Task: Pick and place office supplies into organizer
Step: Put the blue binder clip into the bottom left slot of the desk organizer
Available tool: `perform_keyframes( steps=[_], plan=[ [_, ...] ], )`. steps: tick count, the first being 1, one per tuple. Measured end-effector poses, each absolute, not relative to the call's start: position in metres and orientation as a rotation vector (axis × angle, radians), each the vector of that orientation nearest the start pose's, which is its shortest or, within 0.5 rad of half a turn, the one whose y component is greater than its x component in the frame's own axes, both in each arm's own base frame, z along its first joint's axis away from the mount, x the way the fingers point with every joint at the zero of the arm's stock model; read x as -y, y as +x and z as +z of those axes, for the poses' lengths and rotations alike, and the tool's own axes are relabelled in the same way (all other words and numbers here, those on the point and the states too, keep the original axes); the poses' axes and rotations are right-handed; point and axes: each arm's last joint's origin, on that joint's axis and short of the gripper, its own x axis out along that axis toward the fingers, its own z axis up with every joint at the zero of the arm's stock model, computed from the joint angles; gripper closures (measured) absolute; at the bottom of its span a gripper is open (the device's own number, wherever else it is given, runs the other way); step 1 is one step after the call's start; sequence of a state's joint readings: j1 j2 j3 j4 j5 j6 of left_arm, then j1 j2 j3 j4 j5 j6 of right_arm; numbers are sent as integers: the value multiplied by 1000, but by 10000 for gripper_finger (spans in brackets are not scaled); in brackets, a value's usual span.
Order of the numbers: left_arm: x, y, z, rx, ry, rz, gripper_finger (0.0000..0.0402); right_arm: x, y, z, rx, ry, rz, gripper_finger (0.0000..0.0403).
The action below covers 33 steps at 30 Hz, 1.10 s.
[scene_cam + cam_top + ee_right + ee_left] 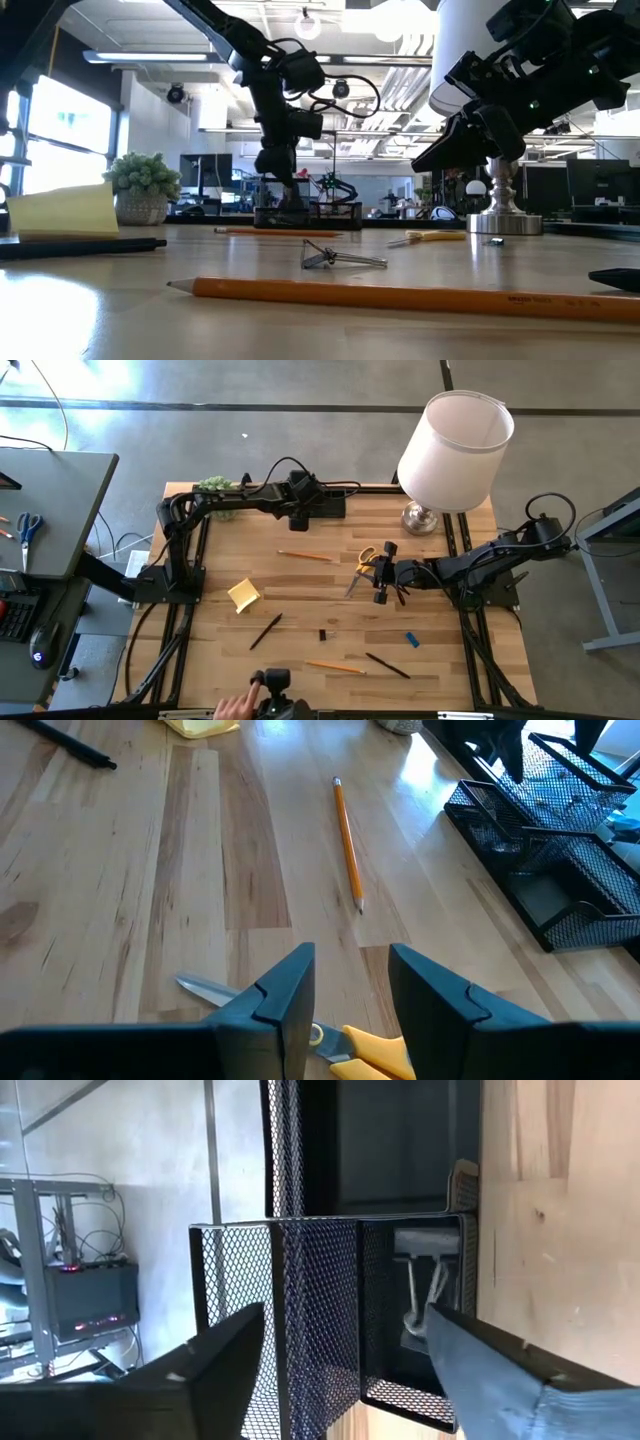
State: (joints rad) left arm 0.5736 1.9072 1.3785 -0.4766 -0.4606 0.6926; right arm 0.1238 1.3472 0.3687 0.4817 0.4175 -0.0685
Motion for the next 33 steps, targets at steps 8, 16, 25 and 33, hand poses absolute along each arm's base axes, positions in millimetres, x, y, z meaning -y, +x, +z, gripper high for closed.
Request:
perform_keyframes(
  steps=[8,16,25,33],
  plan=[
    [-204,335,205,-1419,603,689,116,-17,231,146,-490,-202,-273,279],
    [-164,339,212,-1363,308,680,184,-17,231,146,-488,-200,-280,279],
    [-125,309,233,-1174,161,674,295,-16,229,144,-510,-172,-291,279],
    [-103,275,231,-743,-57,527,357,-16,225,138,-585,-172,-299,279]
  ],
)
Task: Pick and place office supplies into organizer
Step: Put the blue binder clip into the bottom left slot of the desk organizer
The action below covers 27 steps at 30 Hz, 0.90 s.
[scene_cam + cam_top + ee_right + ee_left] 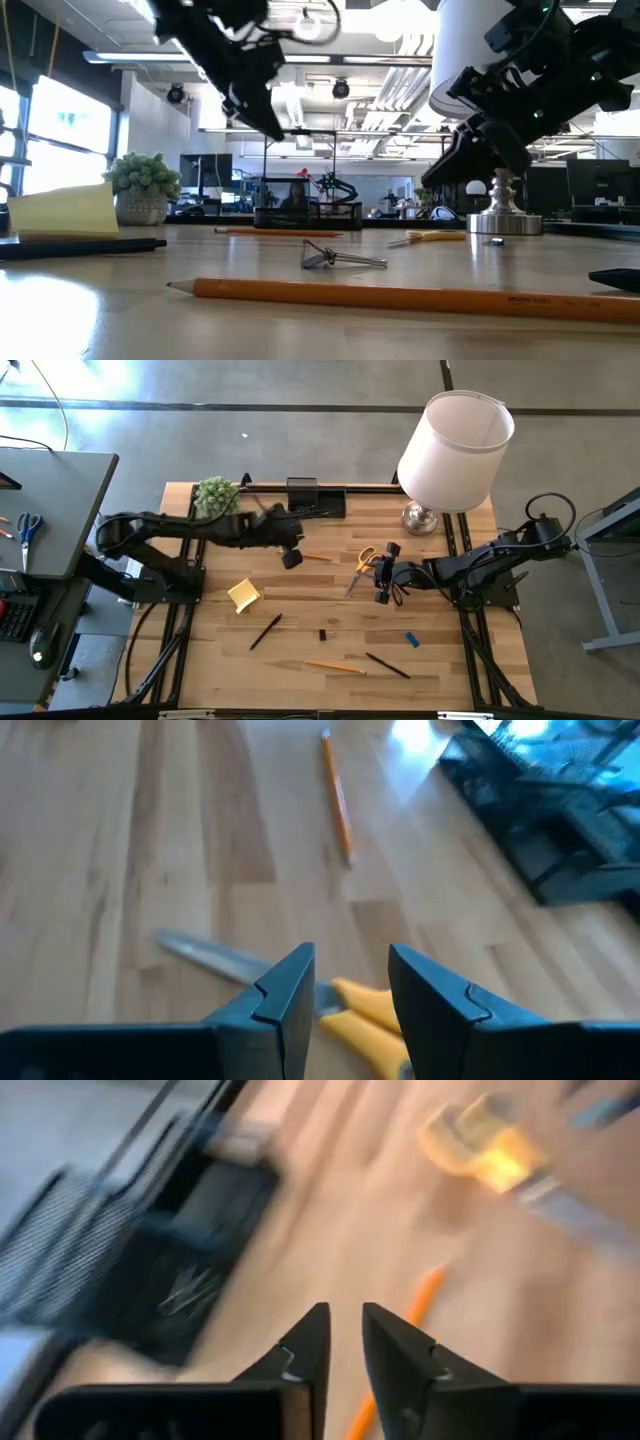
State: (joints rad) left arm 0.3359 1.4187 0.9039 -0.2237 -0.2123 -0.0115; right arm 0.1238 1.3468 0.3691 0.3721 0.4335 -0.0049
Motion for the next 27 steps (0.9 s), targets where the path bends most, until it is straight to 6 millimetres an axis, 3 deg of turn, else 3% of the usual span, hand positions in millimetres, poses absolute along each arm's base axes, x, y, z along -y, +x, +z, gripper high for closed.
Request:
perform_keyframes(
  steps=[5,9,15,22,27],
  plan=[
    [-94,265,224,-555,-118,419,377,-18,223,134,-639,-148,-211,279],
    [-92,265,223,-528,-134,354,384,-20,224,134,-750,-144,-150,279],
    [-90,269,229,-459,-127,253,385,-19,230,152,-958,-77,-150,279],
    [-91,272,236,-383,-57,229,385,-14,236,185,-1139,-117,-111,279],
    [-92,274,243,-333,14,228,385,-2,236,189,-1183,-63,-24,279]
  ],
)
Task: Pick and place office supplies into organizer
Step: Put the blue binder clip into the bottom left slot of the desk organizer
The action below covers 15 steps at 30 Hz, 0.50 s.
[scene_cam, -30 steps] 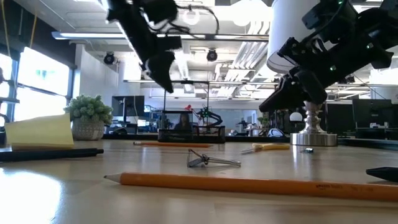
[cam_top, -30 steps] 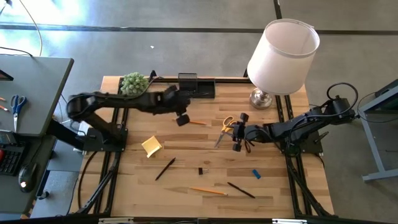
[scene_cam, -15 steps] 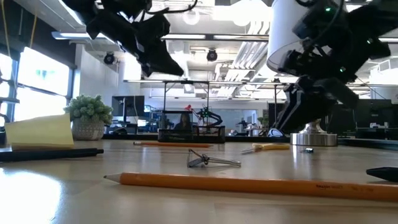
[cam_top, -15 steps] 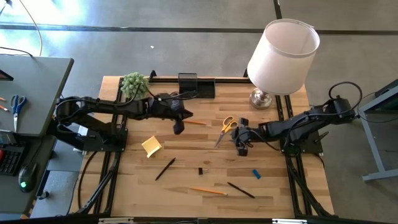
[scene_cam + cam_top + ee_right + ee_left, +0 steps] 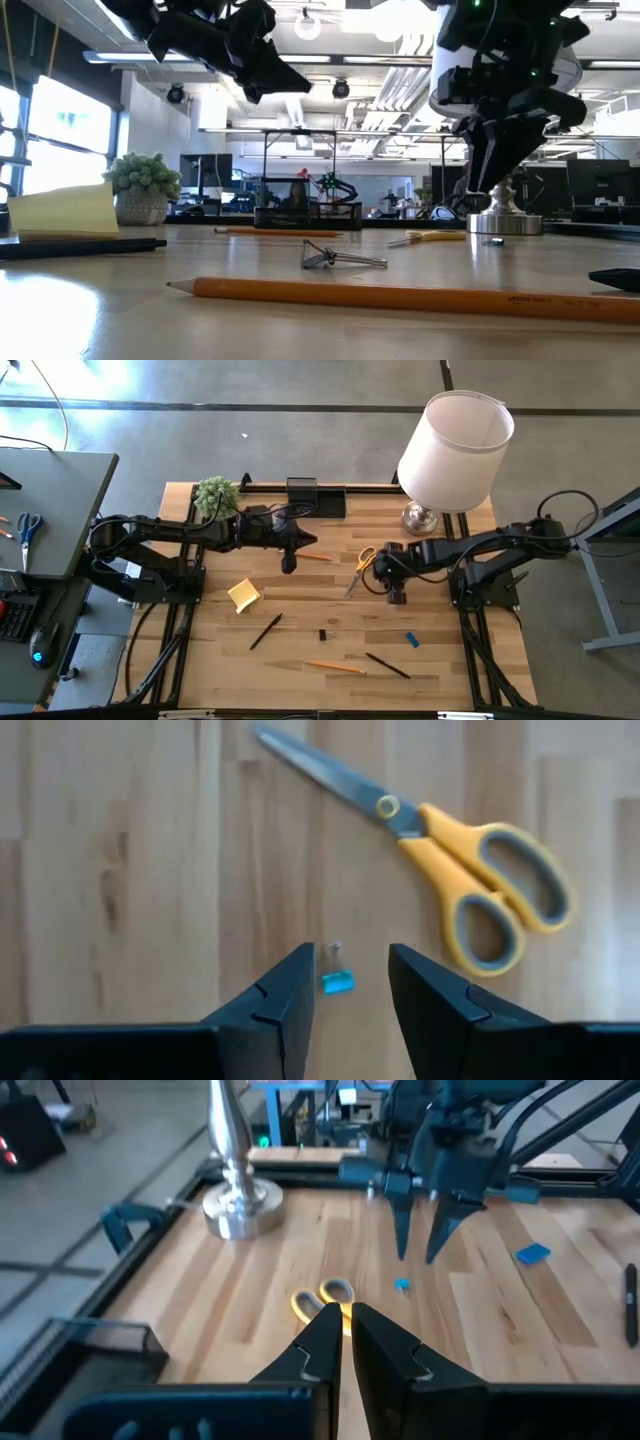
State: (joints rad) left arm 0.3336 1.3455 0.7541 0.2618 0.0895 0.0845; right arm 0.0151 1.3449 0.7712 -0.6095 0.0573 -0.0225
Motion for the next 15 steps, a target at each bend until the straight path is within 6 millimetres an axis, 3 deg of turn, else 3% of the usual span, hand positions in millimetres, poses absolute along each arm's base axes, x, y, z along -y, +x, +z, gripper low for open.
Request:
perform_keyframes(
  steps=[9,15],
  plan=[
    [-92,274,243,-344,36,227,383,2,239,172,-1283,-81,39,276],
    [-92,272,238,-396,20,227,333,6,243,156,-1358,-92,39,252]
  ],
)
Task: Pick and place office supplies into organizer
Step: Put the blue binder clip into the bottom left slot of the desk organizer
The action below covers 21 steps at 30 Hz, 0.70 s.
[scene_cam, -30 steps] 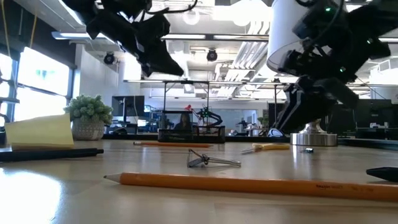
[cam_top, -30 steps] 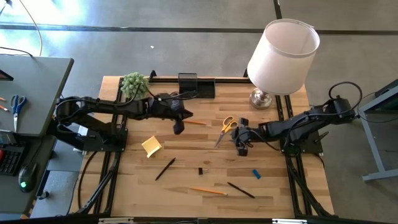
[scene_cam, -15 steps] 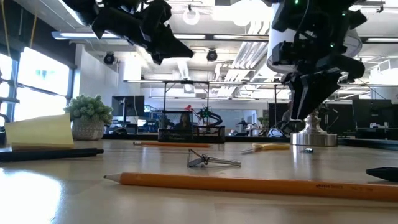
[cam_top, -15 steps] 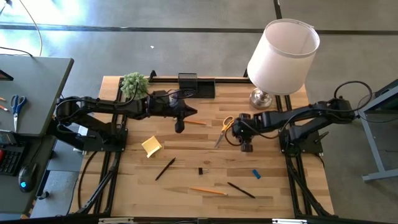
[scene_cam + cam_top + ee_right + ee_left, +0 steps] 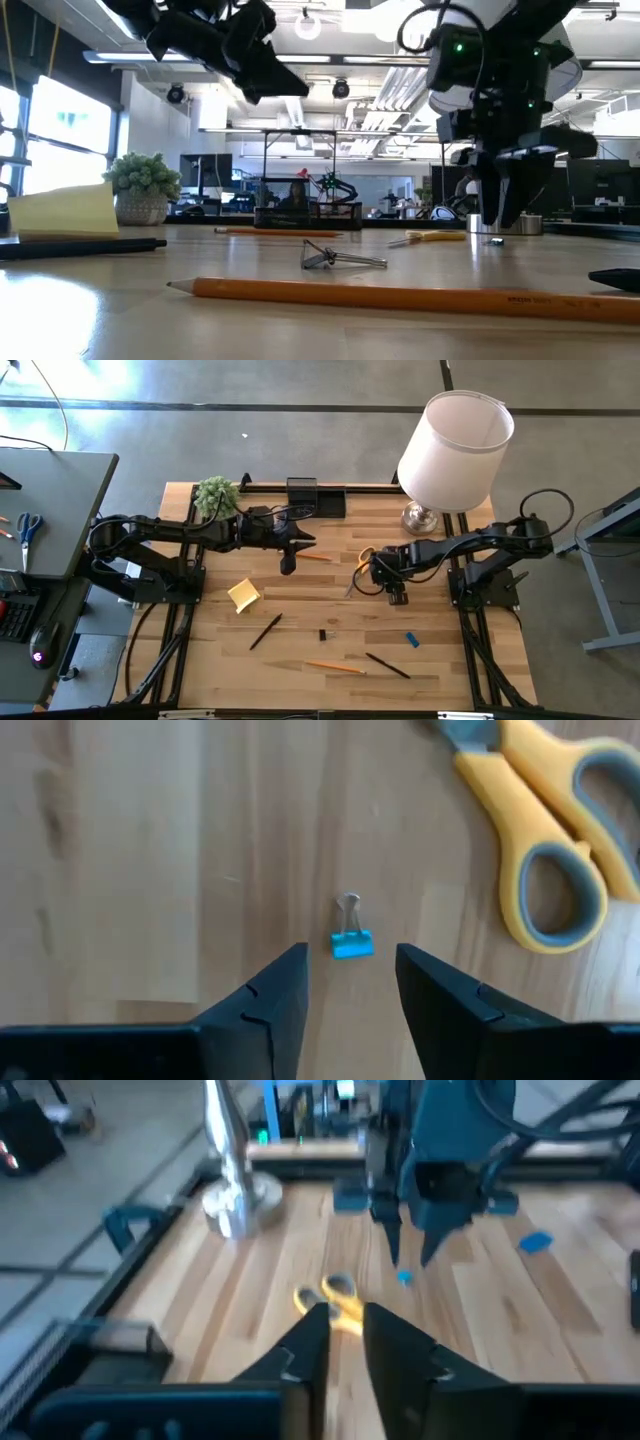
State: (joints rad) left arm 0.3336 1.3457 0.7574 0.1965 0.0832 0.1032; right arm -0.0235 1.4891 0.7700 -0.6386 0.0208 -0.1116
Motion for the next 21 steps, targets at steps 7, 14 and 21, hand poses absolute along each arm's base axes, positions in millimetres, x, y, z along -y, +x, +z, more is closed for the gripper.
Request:
perform_keyframes(
  steps=[7,14,21],
  plan=[
    [-92,270,232,-464,10,269,264,10,246,148,-1381,-96,56,245],
    [-92,270,232,-466,9,265,239,10,247,144,-1390,-114,76,269],
    [-92,269,231,-473,7,265,238,10,248,145,-1378,-158,100,286]
  ],
)
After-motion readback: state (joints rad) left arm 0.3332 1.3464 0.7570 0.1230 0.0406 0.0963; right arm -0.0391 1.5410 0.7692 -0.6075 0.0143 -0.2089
